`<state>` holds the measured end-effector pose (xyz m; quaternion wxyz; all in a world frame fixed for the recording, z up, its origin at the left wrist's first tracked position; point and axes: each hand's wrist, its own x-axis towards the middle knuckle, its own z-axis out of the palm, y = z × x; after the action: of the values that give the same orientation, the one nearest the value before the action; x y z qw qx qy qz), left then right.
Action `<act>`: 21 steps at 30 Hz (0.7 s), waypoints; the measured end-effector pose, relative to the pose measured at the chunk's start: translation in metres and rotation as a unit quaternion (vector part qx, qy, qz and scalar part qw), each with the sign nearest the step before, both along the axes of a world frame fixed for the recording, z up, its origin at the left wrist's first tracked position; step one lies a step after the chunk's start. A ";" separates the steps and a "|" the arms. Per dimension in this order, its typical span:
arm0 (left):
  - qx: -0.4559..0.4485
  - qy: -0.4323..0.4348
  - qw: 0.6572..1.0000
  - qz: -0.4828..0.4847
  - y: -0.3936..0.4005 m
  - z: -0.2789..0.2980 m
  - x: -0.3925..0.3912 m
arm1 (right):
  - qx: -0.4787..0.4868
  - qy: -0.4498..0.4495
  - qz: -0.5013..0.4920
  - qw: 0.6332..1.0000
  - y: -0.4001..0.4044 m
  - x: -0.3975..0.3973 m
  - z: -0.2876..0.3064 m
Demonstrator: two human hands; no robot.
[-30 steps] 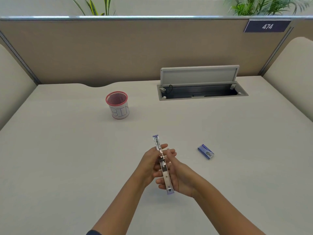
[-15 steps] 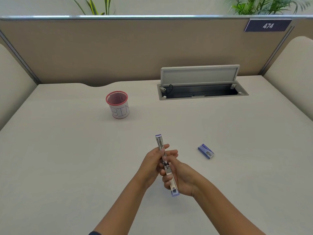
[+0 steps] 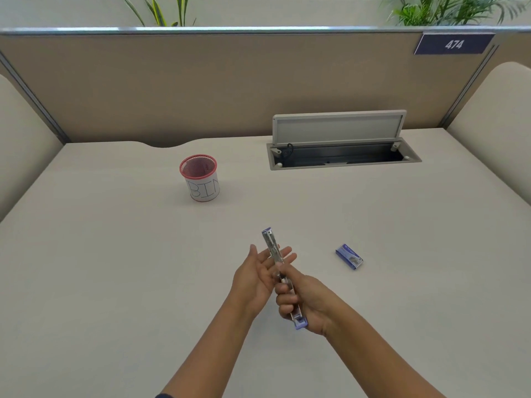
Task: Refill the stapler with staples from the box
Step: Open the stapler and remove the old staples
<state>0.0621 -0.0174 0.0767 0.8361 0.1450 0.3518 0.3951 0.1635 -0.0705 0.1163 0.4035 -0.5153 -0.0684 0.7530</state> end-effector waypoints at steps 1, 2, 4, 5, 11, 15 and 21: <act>-0.019 -0.019 1.000 0.016 0.002 -0.001 -0.002 | 0.026 -0.064 0.005 0.998 -0.001 -0.001 -0.001; -0.034 -0.035 0.998 0.030 0.003 -0.001 -0.003 | 0.061 -0.160 0.023 0.985 -0.002 -0.002 -0.001; -0.062 -0.079 0.994 0.048 0.005 -0.001 -0.004 | 0.154 -0.416 0.101 0.891 -0.005 -0.003 -0.005; -0.075 -0.103 0.990 0.054 0.006 -0.001 -0.003 | 0.199 -0.532 0.154 0.808 -0.008 -0.003 -0.010; -0.093 -0.168 0.978 0.085 0.007 0.001 0.000 | 0.274 -0.665 0.203 0.665 -0.014 -0.007 -0.019; -0.090 -0.162 0.979 0.088 0.009 0.002 -0.001 | 0.290 -0.666 0.168 0.667 -0.012 -0.005 -0.020; -0.125 -0.052 0.988 0.079 0.011 -0.001 -0.004 | 0.245 -0.644 0.256 0.678 -0.002 0.002 -0.027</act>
<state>0.0578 -0.0063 0.0752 0.8309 -0.0097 0.3648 0.4201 0.1655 -0.0720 0.0895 0.1630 -0.7178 -0.6229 0.2648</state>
